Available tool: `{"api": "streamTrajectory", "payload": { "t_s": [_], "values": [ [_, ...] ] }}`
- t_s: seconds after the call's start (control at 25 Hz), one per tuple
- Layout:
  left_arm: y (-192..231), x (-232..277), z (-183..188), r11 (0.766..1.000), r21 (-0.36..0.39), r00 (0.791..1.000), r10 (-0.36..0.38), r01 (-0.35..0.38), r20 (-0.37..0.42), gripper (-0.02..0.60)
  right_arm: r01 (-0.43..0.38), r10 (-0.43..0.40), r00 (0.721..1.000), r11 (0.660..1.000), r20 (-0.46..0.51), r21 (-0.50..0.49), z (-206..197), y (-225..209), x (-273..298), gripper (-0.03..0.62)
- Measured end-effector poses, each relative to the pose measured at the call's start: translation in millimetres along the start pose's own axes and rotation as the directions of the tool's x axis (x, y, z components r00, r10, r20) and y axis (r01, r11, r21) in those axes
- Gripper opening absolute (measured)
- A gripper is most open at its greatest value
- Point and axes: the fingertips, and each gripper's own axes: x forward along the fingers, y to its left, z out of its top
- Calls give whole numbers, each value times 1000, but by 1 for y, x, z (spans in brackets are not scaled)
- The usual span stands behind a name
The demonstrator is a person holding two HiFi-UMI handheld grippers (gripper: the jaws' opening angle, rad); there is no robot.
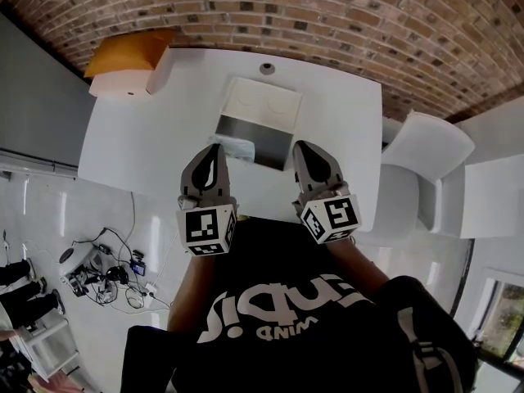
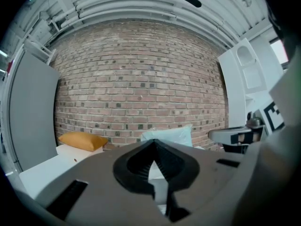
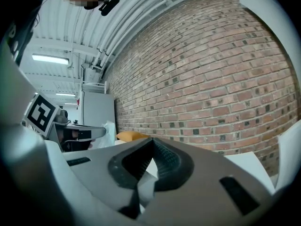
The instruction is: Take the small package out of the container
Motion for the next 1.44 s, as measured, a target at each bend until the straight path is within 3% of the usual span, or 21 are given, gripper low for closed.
{"api": "streamTrajectory", "payload": {
  "t_s": [0.72,1.44],
  "values": [
    [25,-5,4,1000,-12,999,19,-18,49,6,16,-14,999,998,39,-56,12,8,12,-2],
    [34,-3,1,999,-15,998,45,-45,48,6,-6,8,999,998,31,-58,11,7,22,-2]
  ]
}}
